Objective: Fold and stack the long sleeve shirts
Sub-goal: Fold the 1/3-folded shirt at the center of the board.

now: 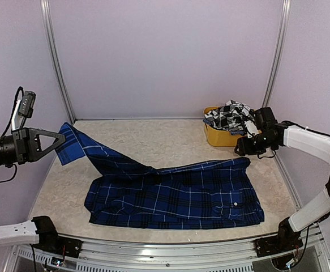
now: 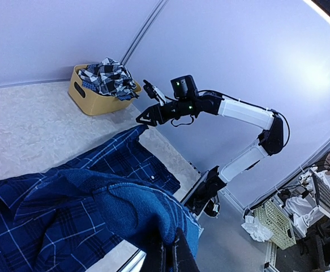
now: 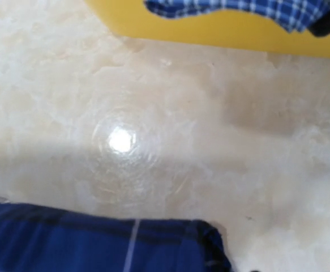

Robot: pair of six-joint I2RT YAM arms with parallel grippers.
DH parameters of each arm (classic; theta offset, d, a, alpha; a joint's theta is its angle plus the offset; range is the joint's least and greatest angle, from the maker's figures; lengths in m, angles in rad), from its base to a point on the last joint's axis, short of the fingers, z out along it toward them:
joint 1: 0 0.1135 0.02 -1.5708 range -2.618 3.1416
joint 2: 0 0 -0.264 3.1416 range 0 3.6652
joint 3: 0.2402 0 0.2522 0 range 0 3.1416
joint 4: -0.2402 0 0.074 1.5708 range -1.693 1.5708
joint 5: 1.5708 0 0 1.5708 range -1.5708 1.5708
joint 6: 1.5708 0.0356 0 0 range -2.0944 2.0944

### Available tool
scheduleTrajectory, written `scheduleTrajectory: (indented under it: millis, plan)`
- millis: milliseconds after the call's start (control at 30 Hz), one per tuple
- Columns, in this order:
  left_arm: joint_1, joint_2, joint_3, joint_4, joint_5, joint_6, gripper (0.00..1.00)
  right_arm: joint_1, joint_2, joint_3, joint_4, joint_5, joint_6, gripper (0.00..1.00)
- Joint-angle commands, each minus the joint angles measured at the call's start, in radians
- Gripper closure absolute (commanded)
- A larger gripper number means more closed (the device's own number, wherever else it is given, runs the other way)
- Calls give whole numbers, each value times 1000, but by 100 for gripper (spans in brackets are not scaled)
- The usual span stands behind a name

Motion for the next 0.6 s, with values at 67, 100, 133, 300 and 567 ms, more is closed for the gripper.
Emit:
scheduleTrajectory:
  millis: [67,100,133,300,567]
  plan:
    - [-5,13,49,-3,-8,41,100,8,-77,17,-36,-23,3,41]
    - [-5,14,55,-4,-9,41,100,8,-86,15,-39,-22,3,41]
    - [-5,16,58,-6,-7,43,100,10,-94,12,-42,-24,5,41]
    - [-5,25,50,-19,0,51,100,21,-106,-22,-45,-54,5,41]
    - [-5,42,-2,-42,98,96,100,118,-60,-90,-11,-104,14,41]
